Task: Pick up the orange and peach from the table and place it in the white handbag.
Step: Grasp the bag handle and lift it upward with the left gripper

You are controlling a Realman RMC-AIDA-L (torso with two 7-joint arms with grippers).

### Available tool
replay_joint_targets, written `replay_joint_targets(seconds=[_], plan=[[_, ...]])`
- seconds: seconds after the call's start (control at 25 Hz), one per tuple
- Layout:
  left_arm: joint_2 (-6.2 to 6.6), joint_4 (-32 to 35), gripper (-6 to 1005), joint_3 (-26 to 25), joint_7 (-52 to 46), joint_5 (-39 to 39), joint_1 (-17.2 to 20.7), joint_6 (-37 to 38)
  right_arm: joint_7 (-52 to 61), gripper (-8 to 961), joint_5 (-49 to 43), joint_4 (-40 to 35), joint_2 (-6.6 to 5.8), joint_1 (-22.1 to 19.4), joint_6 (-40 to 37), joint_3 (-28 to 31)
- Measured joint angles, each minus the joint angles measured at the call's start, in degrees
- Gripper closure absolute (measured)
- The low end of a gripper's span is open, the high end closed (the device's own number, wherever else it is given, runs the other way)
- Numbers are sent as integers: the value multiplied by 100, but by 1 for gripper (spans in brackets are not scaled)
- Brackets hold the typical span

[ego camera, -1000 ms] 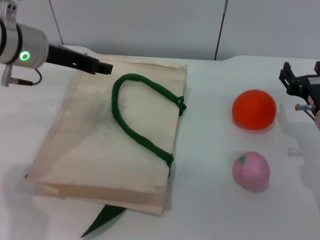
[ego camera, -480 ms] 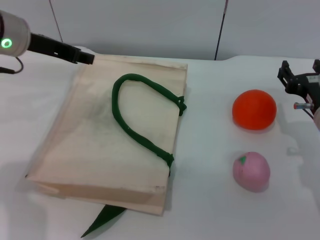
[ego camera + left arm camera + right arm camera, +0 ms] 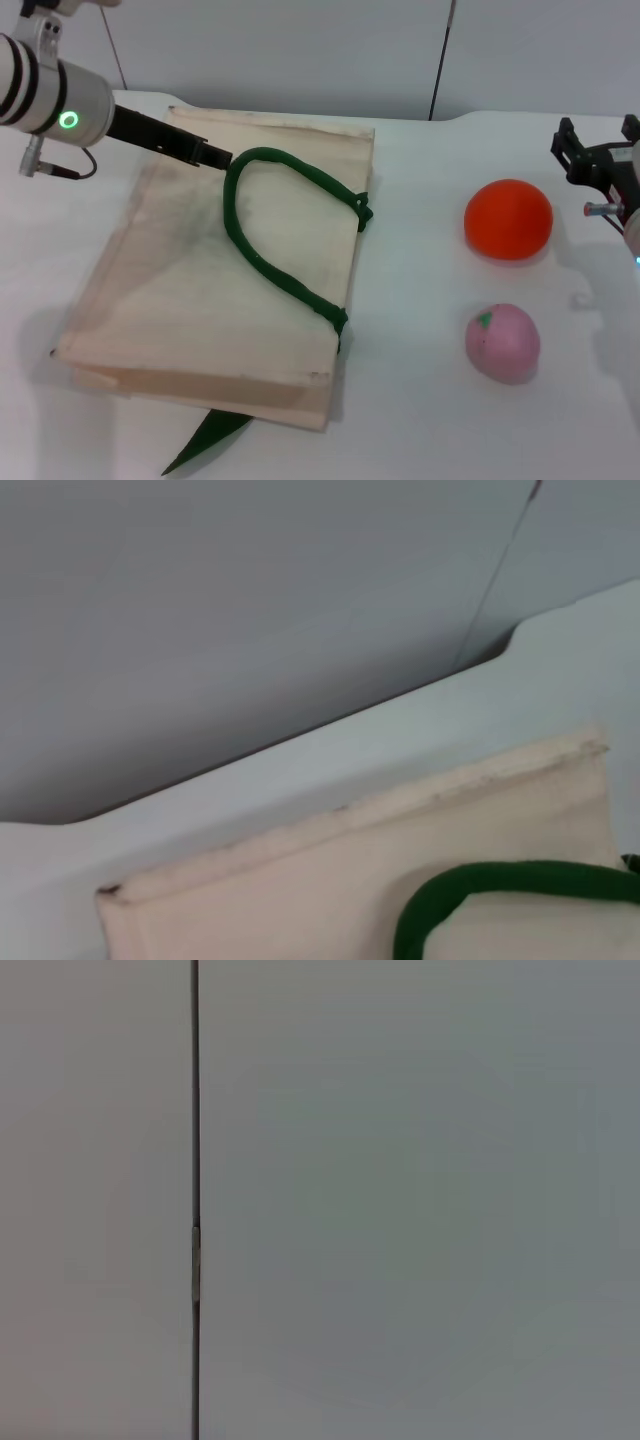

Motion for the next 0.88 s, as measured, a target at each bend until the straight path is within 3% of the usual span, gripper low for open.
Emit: replay_joint_targets(seconds=[0.88], plan=[[110, -237, 538, 36, 116, 524, -369, 74, -59, 198, 0, -99, -8, -7, -62, -1]])
